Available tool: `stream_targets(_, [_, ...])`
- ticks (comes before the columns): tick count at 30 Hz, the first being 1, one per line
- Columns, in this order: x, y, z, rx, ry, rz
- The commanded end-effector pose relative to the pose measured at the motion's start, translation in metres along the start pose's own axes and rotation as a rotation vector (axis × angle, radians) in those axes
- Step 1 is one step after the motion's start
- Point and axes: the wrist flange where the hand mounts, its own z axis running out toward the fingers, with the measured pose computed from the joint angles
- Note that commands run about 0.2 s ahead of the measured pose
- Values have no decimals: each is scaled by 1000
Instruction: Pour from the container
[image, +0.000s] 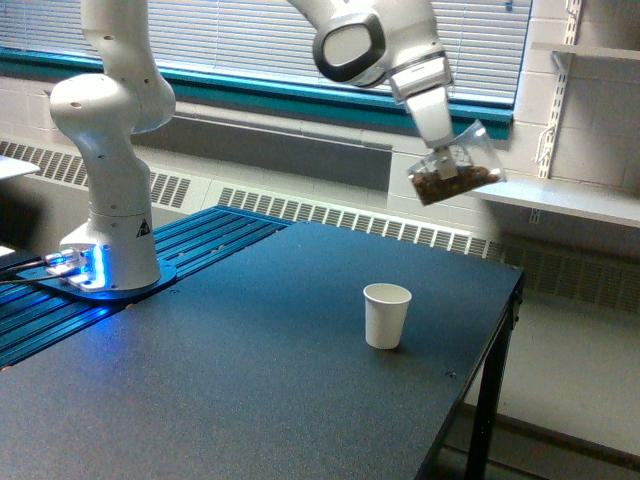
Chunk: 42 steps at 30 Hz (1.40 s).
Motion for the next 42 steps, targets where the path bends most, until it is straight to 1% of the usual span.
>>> stream_targets(1, [-7, 20, -7, -10, 19, -49])
stream_targets(17, [-54, 59, 4, -62, -34, -92])
stream_targets(22, [-67, 69, 7, -88, -46, -108])
stream_targets(34, [-98, 80, 17, -110, -93, -121])
stream_targets(42, [-118, 85, 28, -144, -130, -136])
